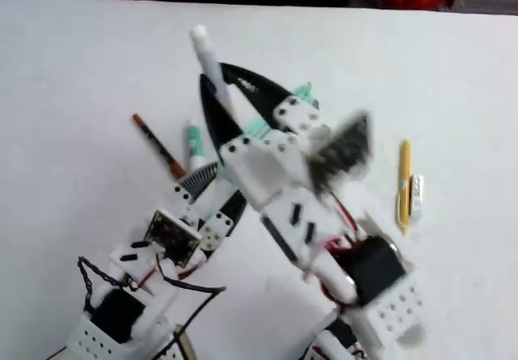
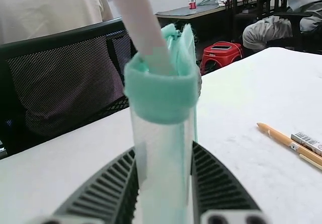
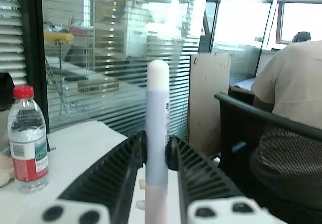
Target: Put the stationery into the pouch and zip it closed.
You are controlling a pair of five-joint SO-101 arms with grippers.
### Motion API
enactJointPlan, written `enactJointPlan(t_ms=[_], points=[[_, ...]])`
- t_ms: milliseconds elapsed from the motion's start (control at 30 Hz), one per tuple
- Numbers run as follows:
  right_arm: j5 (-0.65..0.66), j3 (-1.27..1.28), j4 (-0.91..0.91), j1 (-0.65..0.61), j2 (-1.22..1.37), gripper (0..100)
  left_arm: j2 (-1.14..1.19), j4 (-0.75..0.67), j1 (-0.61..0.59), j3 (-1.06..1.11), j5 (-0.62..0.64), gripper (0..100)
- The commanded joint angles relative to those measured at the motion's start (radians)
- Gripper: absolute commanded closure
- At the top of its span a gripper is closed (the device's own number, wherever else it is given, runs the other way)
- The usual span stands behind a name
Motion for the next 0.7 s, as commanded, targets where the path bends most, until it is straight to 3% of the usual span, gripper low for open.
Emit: enactJointPlan(t_ms=[0,667], points=[[0.000,-0.005,-0.021,-0.004,0.047,97.9,0.005,-0.002,-0.008,0.003,-0.009,87],[0.002,-0.003,0.194,-0.001,-0.099,97.9,0.005,-0.031,-0.054,0.006,-0.003,87]])
